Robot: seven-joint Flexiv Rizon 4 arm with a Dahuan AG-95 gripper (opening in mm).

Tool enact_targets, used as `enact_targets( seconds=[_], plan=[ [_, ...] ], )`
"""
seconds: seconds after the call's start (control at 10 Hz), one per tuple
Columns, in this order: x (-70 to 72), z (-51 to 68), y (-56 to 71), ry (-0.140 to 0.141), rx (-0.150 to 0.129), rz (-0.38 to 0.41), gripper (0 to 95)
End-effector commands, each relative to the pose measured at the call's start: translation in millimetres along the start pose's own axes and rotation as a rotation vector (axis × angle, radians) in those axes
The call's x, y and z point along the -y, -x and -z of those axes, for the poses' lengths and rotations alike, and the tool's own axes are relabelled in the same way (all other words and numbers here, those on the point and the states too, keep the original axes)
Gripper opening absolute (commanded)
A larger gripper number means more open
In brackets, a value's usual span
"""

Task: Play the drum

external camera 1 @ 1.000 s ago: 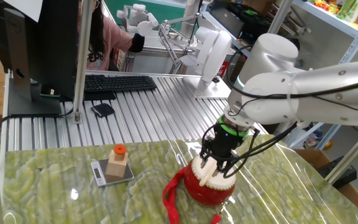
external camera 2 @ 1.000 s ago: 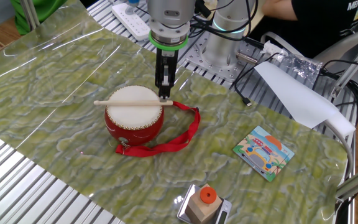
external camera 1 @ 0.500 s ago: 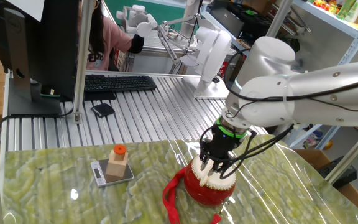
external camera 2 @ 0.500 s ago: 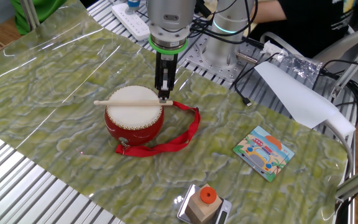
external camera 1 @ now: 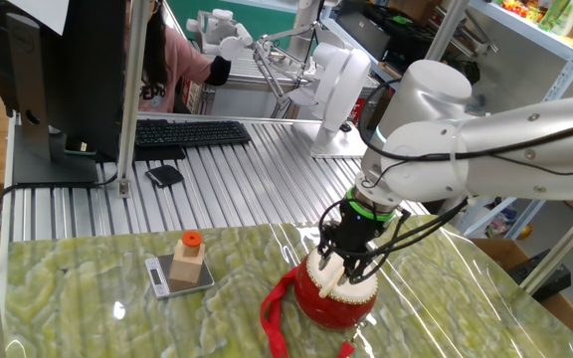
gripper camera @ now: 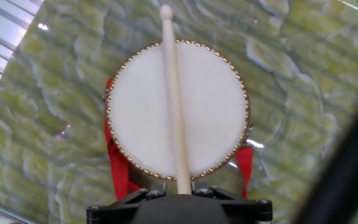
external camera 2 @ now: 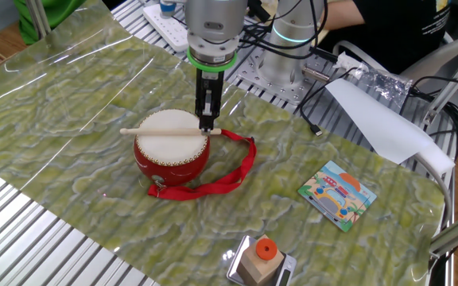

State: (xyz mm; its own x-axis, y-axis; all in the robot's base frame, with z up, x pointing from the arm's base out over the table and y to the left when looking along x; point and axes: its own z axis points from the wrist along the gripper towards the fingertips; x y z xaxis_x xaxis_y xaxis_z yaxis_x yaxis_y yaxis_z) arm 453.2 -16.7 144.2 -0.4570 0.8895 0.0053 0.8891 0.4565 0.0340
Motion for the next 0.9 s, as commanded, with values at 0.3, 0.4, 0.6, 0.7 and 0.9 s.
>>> enact_targets(
  seconds=[0.3, 0.4, 0.6, 0.7, 0.9],
  plan=[
    [12.8, -7.7, -6.0, 0.011, 0.007, -0.001, 38.0],
    [13.3, -8.2, -6.1, 0.011, 0.007, 0.001, 38.0],
    [13.1, -8.8, -5.8, 0.012, 0.005, 0.002, 38.0],
    [13.0, -9.2, -5.8, 0.013, 0.005, 0.004, 38.0],
    [12.3, -11.0, -5.9, 0.015, 0.005, 0.004, 38.0]
  ],
)
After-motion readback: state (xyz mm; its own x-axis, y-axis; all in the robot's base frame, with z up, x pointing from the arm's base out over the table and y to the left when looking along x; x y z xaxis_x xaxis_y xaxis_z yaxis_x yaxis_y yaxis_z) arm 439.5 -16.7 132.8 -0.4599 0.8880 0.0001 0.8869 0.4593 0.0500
